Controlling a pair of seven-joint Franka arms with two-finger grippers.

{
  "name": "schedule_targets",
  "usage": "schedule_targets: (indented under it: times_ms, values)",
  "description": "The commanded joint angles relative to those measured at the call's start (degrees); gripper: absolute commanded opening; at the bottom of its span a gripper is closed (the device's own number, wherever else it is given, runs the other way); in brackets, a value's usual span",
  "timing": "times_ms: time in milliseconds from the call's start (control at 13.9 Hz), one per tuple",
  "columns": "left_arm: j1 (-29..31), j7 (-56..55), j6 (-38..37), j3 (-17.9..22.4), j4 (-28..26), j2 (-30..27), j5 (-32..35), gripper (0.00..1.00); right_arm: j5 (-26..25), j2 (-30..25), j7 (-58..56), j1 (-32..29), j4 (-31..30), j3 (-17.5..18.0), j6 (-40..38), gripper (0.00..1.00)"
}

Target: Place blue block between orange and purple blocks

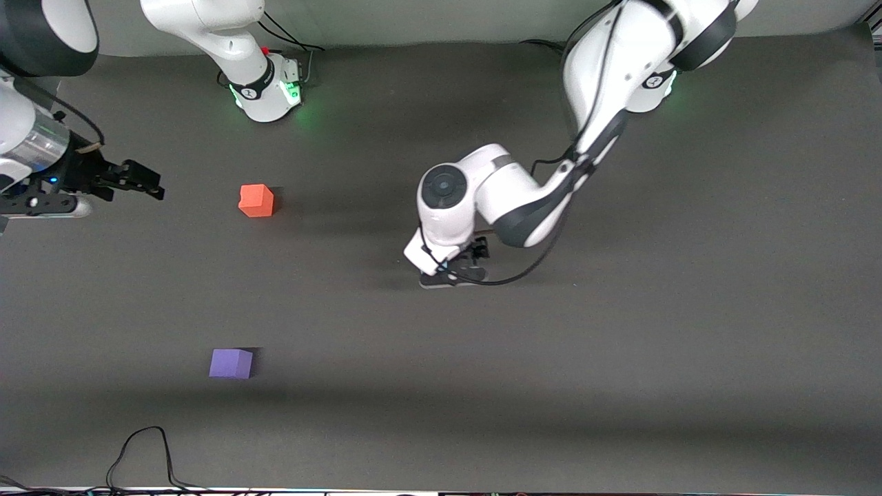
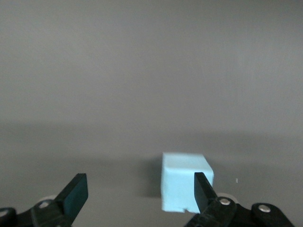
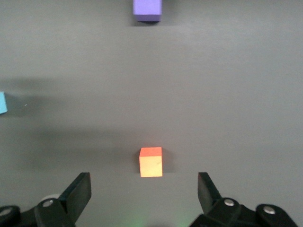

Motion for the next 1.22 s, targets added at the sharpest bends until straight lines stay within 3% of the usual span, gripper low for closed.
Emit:
schedule_targets:
  times_ms: [0,72,215,359,503,718,862,1006,1149]
  values:
    - [9.7,7.8,-5.2,-1.4,-2.6,-9.3,-2.8,1.0,1.4,1.1,-0.3,5.7,1.9,-0.1,-0.9,1.0]
    - [12.8,11.0,-6.4,-1.2,-2.6,-11.7,-4.1,1.0,3.6,3.2,0.0,7.0,3.2,0.3,-0.4,1.0]
    - [16.7,21.9,-14.4,2.0,-2.5,-16.6,-7.4,1.0,7.9,8.2,2.3,6.4,6.2,6.1,2.0,1.0]
    - [16.3,30.4,-20.5,12.3,-3.5,-23.4,-13.9,1.0,7.9,12.6,11.1,6.4,7.6,11.6,7.1,1.0]
    - [17.1,39.8,-21.3,18.1,-9.8,-30.4,-14.8,1.0,5.9,17.9,21.1,6.6,9.1,17.8,11.9,1.0]
    - [17.2,43.1,-19.8,22.6,-16.9,-36.3,-14.7,1.0,-2.5,25.9,32.4,6.7,11.6,25.5,17.2,1.0]
    - [20.0,44.3,-20.2,23.1,-17.6,-36.8,-14.4,1.0,-9.7,33.0,41.9,6.9,13.9,30.7,21.0,1.0]
    - [21.2,48.3,-19.9,23.3,-17.6,-37.0,-14.7,1.0,-17.8,39.8,49.7,7.0,16.1,34.0,23.1,1.0]
    - [22.2,49.3,-20.3,23.0,-17.2,-37.1,-14.7,1.0,-21.7,44.2,54.7,7.1,16.8,35.0,26.6,1.0]
